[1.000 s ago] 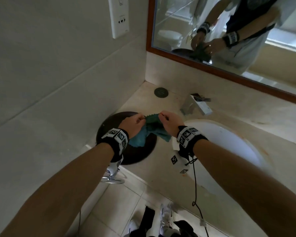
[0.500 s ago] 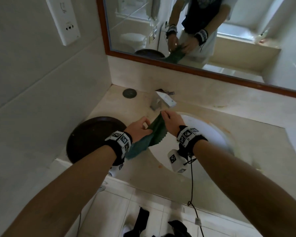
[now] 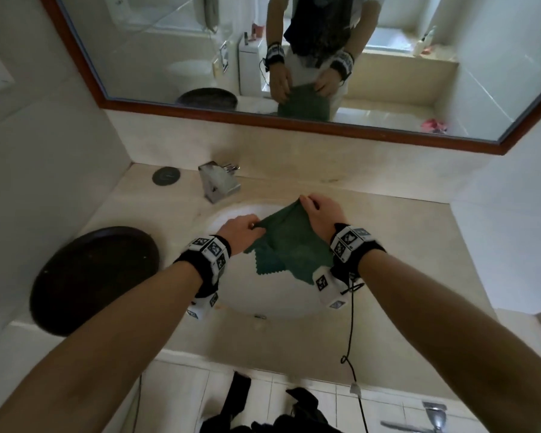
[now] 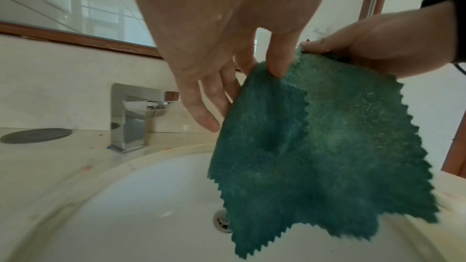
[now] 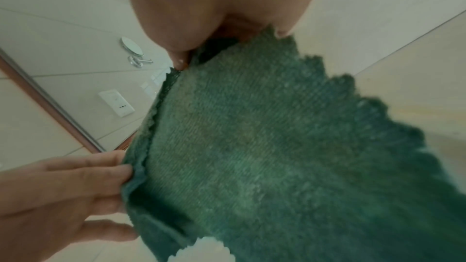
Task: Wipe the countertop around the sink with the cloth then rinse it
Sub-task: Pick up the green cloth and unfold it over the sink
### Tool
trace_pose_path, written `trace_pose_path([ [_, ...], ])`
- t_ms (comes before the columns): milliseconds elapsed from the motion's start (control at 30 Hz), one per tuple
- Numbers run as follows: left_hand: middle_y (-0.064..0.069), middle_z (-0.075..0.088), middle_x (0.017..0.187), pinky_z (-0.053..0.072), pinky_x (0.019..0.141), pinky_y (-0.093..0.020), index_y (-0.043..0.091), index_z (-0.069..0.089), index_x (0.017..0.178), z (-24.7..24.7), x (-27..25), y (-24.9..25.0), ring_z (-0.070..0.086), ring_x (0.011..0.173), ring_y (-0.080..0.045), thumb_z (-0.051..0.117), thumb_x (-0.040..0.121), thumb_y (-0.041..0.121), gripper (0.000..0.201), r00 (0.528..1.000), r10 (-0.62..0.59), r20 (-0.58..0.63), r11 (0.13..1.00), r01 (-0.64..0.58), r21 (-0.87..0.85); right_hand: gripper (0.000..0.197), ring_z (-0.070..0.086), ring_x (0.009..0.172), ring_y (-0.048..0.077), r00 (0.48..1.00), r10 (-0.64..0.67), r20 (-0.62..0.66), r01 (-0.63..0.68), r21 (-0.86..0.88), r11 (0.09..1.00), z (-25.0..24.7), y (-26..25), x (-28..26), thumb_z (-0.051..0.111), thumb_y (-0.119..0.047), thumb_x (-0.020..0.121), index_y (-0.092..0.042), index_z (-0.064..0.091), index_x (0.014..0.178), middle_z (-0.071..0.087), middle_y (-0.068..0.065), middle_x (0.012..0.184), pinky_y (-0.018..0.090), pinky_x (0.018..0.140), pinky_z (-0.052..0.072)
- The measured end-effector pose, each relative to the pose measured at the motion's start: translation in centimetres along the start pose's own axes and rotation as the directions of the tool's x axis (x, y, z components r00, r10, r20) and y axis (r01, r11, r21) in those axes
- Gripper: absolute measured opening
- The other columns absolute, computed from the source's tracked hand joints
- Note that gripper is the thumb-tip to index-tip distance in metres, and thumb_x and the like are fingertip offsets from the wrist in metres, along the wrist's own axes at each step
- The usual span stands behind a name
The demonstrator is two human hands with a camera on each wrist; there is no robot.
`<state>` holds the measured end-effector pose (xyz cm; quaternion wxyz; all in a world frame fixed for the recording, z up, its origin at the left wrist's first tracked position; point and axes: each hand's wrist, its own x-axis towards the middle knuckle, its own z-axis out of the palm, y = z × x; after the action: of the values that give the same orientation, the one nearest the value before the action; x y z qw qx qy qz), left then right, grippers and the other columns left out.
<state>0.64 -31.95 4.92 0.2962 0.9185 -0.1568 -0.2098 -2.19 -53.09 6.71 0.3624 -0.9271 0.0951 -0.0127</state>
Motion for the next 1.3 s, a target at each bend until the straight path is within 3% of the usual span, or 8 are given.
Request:
trace_pose_path([
  [233, -0.009, 0.063, 0.095, 0.044, 0.076, -0.034, 0.018, 0.057, 0.096, 3.8, 2.6, 7.3, 0.058, 0.086, -0.028, 0.045, 0.098, 0.033, 0.020, 1.000, 0.014, -0.012, 0.998, -0.014, -0.054, 0.042, 0.057, 0.083, 0.029, 0.988, 0.151, -0.024, -0.150, 0.022, 0.988, -4.6, 7.8, -0.2, 0.042, -0.048, 0.097, -0.009, 0.056, 0.098, 0.061, 0.009, 0.092, 0.039, 0.076, 0.049],
  [433, -0.009, 0.068, 0.100, 0.050, 0.086, -0.039, 0.020, 0.058, 0.098, 7.0, 3.8, 10.3, 0.062, 0.090, -0.029, 0.045, 0.098, 0.034, 0.019, 0.999, 0.021, 0.026, 0.994, -0.018, -0.103, 0.031, 0.054, 0.085, 0.025, 0.980, 0.200, -0.013, -0.199, 0.058, 0.978, -6.8, 12.8, -1.3, 0.045, -0.040, 0.098, -0.013, 0.058, 0.104, 0.061, 0.007, 0.100, 0.031, 0.071, 0.040],
  [700, -0.016, 0.068, 0.094, 0.052, 0.085, -0.046, 0.016, 0.055, 0.093, 9.5, 3.6, 11.5, 0.064, 0.088, -0.035, 0.047, 0.096, 0.033, 0.019, 0.993, 0.081, 0.081, 0.971, -0.060, -0.231, 0.018, 0.060, 0.085, 0.027, 0.959, 0.279, -0.053, -0.267, 0.163, 0.950, -6.6, 15.6, -4.1, 0.052, -0.038, 0.094, -0.025, 0.063, 0.101, 0.065, 0.006, 0.096, 0.034, 0.073, 0.050],
  [933, -0.010, 0.068, 0.094, 0.054, 0.079, -0.040, 0.018, 0.058, 0.098, 10.3, 2.8, 11.7, 0.065, 0.085, -0.029, 0.049, 0.096, 0.030, 0.015, 0.987, 0.135, 0.085, 0.945, -0.103, -0.311, 0.024, 0.062, 0.083, 0.025, 0.931, 0.355, -0.087, -0.325, 0.248, 0.913, -5.9, 15.9, -7.3, 0.052, -0.038, 0.093, -0.018, 0.066, 0.094, 0.067, 0.007, 0.090, 0.031, 0.073, 0.049],
  [1033, -0.014, 0.070, 0.094, 0.053, 0.077, -0.041, 0.017, 0.059, 0.101, 10.3, 2.3, 11.8, 0.066, 0.085, -0.032, 0.051, 0.096, 0.027, 0.014, 0.982, 0.161, 0.094, 0.929, -0.119, -0.350, 0.046, 0.062, 0.078, 0.029, 0.910, 0.414, -0.032, -0.391, 0.271, 0.880, -6.1, 15.7, -8.4, 0.049, -0.047, 0.093, -0.006, 0.070, 0.086, 0.068, 0.011, 0.080, 0.032, 0.073, 0.048],
  [1133, -0.014, 0.070, 0.092, 0.050, 0.067, -0.036, 0.020, 0.061, 0.098, 10.7, 1.9, 11.6, 0.064, 0.080, -0.031, 0.053, 0.095, 0.025, 0.010, 0.976, 0.185, 0.111, 0.914, -0.129, -0.384, 0.073, 0.068, 0.084, 0.036, 0.859, 0.508, 0.057, -0.500, 0.303, 0.811, -6.1, 15.2, -8.8, 0.045, -0.064, 0.087, 0.004, 0.069, 0.090, 0.072, 0.021, 0.089, 0.042, 0.087, 0.054],
  [1200, -0.013, 0.071, 0.092, 0.049, 0.064, -0.032, 0.023, 0.062, 0.095, 11.2, 1.7, 11.2, 0.064, 0.079, -0.028, 0.054, 0.094, 0.024, 0.008, 0.972, 0.196, 0.132, 0.896, -0.122, -0.428, 0.073, 0.068, 0.087, 0.036, 0.837, 0.529, 0.138, -0.539, 0.370, 0.757, -5.8, 14.7, -9.1, 0.044, -0.065, 0.088, 0.003, 0.068, 0.094, 0.071, 0.022, 0.097, 0.047, 0.087, 0.055],
  [1300, -0.012, 0.072, 0.096, 0.056, 0.073, -0.036, 0.028, 0.063, 0.088, 11.9, 1.2, 11.1, 0.067, 0.085, -0.028, 0.057, 0.093, 0.018, 0.012, 0.968, 0.198, 0.157, 0.838, -0.083, -0.540, 0.071, 0.067, 0.093, 0.033, 0.792, 0.551, 0.263, -0.602, 0.488, 0.632, -5.3, 13.6, -9.7, 0.039, -0.062, 0.093, 0.003, 0.060, 0.114, 0.067, 0.021, 0.110, 0.039, 0.079, 0.057],
])
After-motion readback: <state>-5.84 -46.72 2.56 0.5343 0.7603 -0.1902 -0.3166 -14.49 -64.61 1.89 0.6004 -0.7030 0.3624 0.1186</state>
